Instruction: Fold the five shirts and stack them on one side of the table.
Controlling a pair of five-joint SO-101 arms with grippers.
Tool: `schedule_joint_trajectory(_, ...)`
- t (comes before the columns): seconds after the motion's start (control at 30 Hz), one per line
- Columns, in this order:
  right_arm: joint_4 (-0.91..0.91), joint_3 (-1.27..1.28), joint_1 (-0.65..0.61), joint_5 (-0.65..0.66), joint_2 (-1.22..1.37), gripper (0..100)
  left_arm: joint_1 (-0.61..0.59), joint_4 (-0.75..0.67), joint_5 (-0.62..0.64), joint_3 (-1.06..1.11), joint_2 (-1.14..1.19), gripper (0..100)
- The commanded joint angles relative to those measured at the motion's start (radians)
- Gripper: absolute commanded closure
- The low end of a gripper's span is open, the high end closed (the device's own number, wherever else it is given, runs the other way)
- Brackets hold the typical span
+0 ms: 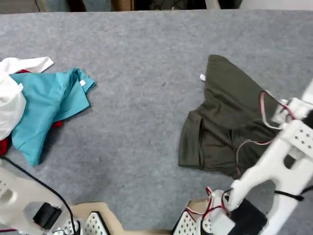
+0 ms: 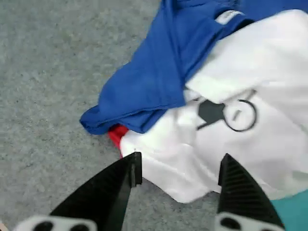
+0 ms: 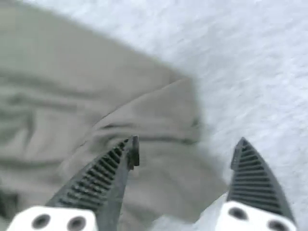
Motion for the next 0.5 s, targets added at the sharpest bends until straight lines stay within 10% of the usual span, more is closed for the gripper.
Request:
schedule_joint_trajectory(0.0,-0.203,0.028,0.101,0.018,0.081,84.2,-0.079,-0.207,-0.011,0.039,0.098,72)
schedule_joint_trajectory(0.07,-0.321,0.053,0.157,0.018,0.166,98.5,-0.117,-0.298,-0.012,0.062,0.183,75)
schedule_joint_trajectory(0.47,-0.644,-0.068,0.423,0.081,0.806,98.6,-0.128,-0.348,-0.135,0.027,0.491,97)
